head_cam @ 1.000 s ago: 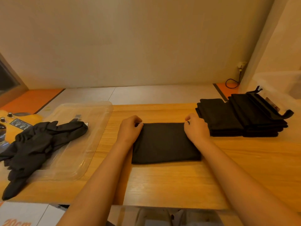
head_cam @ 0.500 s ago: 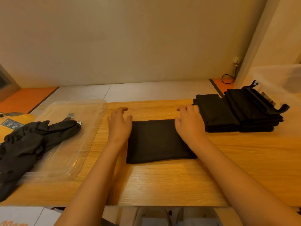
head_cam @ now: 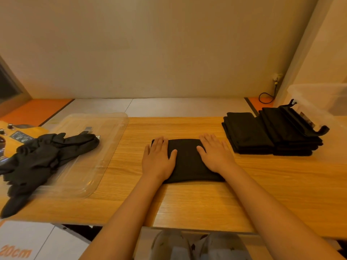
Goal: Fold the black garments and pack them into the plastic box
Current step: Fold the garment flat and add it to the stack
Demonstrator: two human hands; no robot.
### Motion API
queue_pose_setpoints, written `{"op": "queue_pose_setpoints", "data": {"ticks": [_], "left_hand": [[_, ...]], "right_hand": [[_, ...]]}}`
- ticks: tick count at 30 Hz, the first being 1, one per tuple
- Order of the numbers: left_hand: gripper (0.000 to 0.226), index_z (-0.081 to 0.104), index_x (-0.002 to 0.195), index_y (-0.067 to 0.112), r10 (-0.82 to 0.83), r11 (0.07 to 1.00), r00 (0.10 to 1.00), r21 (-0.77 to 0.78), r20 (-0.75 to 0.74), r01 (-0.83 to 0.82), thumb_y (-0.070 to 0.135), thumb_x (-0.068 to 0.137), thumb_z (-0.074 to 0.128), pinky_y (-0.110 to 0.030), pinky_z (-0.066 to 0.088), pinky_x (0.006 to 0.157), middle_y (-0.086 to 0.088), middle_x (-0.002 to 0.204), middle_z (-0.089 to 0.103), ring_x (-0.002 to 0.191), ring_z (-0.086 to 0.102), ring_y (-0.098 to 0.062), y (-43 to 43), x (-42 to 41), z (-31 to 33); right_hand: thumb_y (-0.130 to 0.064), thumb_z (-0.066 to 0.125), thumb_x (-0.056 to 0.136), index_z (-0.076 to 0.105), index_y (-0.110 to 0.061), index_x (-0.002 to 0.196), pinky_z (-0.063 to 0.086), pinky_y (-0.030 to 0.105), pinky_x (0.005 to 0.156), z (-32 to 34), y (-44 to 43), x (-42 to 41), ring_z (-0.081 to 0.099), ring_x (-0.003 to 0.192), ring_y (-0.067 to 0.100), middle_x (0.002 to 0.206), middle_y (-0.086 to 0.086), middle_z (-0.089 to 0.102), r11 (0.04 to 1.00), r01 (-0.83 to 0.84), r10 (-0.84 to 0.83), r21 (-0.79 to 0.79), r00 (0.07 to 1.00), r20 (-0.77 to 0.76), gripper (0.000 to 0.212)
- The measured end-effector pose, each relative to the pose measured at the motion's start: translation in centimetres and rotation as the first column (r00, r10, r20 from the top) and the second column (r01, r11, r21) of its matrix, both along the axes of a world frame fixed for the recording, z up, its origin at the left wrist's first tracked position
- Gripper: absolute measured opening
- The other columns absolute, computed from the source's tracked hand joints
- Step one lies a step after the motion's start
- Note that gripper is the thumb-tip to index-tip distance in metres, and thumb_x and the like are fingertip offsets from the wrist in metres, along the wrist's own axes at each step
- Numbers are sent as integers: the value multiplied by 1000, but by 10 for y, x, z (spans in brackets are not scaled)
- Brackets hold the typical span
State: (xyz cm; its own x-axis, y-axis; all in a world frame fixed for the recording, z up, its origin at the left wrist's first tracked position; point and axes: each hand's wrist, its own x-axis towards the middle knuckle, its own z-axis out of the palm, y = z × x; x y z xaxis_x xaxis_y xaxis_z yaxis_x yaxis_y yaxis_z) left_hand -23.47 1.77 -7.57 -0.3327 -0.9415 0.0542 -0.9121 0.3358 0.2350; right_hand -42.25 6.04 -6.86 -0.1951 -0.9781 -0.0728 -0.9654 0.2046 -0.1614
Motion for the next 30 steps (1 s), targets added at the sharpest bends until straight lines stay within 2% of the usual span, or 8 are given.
{"op": "queue_pose_setpoints", "data": {"ticks": [6, 9, 12, 14, 21, 24, 27, 30], "left_hand": [[68, 3, 154, 21, 73, 997, 993, 13, 98, -74, 57, 98, 13, -44, -11, 118, -2, 162, -6, 146, -17, -19, 3, -4, 9], [72, -4, 153, 16, 157, 988, 983, -28, 92, -155, 59, 97, 9, -44, -17, 115, -7, 160, -14, 145, -22, -21, 12, 0, 19], [67, -8, 152, 13, 112, 991, 992, -77, 53, -107, 48, 100, 13, -41, -19, 113, -6, 159, -17, 145, -21, -19, 40, -8, 22], [62, -9, 152, 12, 50, 997, 998, -54, 38, -48, 42, 102, 13, -39, -16, 116, -5, 159, -17, 145, -20, -16, 55, -13, 13], [63, -5, 153, 18, -14, 1000, 997, 1, 77, 14, 48, 101, 13, -38, -12, 119, 2, 161, -11, 146, -16, -10, 56, 7, -6], [64, -5, 153, 22, -146, 989, 982, 12, 117, 146, 51, 98, 11, -38, -15, 118, 5, 161, -9, 145, -16, -6, 42, 13, 1], [79, -6, 152, 28, -391, 912, 879, -15, 274, 410, 60, 80, -7, -35, -19, 116, 7, 161, -8, 143, -20, -5, 17, 29, 14], [74, -11, 152, 28, -448, 804, 781, -186, 436, 564, 60, 86, 2, -36, -16, 117, 4, 160, -13, 145, -21, -11, 0, 43, 37]], "right_hand": [[-43, 14, 103, -3, -20, 153, -3, 41, 119, 5, 1, -5, -10, 147, 18, 161, 0, -7, 999, 31, -32, 39, 999, 10, 57], [-41, 16, 103, -3, -17, 153, -3, 39, 119, 19, 13, 4, -10, 147, 18, 161, 2, -7, 994, 63, -63, -90, 998, 0, 58], [-39, 20, 103, 0, -19, 153, -4, 38, 119, 25, 36, 39, -11, 147, 14, 161, -2, -5, 974, -76, 72, -213, 997, -27, 57], [-38, 16, 104, 0, -20, 153, -7, 37, 119, 13, 47, 58, -13, 146, 11, 161, -4, -6, 972, -165, 155, -167, 986, -68, 55], [-49, 16, 102, -1, -24, 153, -2, 35, 120, 2, 63, 43, -8, 147, 9, 161, -6, -4, 996, -84, 83, -26, 996, -31, 59], [-51, 18, 101, -1, -21, 153, 1, 33, 120, 11, 86, 45, -6, 147, 11, 161, -3, -3, 1000, -14, 14, -15, 1000, 14, 63], [-58, 15, 98, -4, -19, 153, 5, 36, 118, 20, 117, 73, -4, 148, 19, 161, 4, -5, 997, 33, -32, 66, 999, -14, 70], [-59, 13, 97, 5, -17, 154, 15, 40, 115, 32, 134, 93, 13, 144, 28, 159, 11, 14, 998, 15, -8, 62, 995, -100, 71]]}}
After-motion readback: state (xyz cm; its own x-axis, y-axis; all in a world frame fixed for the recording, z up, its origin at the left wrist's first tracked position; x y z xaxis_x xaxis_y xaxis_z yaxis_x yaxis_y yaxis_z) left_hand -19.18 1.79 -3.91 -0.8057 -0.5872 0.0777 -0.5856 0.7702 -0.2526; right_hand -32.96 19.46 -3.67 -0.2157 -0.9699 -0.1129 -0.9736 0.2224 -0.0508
